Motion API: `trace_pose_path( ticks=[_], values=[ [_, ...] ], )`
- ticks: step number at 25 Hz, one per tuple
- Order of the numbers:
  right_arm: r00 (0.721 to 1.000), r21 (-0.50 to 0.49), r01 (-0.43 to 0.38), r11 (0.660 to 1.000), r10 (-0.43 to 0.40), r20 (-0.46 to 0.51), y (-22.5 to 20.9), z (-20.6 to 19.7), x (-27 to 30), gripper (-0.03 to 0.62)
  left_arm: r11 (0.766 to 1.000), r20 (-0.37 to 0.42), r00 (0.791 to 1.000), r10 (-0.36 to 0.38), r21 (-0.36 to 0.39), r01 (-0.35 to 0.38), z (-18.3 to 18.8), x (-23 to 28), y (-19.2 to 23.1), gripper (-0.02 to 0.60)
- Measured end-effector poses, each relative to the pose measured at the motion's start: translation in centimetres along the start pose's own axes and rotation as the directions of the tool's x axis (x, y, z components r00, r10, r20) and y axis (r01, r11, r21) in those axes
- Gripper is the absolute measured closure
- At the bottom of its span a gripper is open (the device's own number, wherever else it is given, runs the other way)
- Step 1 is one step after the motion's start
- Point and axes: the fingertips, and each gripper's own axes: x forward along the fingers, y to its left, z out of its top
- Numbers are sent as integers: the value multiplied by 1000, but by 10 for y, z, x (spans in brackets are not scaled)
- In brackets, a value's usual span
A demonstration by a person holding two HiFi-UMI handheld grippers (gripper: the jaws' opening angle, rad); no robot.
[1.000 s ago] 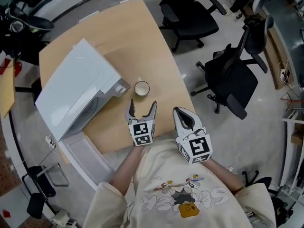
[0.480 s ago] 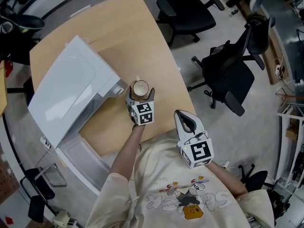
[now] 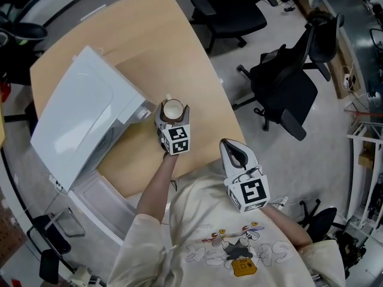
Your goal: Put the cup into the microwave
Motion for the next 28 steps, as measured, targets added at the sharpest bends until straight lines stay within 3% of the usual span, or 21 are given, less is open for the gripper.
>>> trace_pose_path(
  ticks=[9, 16, 22, 28],
  values=[
    [998, -18, -57, 998, 57, 19, 11, 3, -4, 588, 1000, 28, 1000, 4, -21, -3, 10, -33, -11, 183],
    [988, -36, -152, 988, 153, 29, 34, 3, -5, 588, 998, 41, 998, 38, -45, -36, 7, -79, -13, 183],
    [963, -60, -266, 962, 267, 25, 62, -1, -1, 588, 984, 43, 987, 155, -95, -150, -2, -131, 15, 183],
    [920, -96, -387, 917, 391, 20, 97, -2, 11, 588, 940, 29, 950, 311, -158, -303, -12, -183, 62, 183]
  ],
)
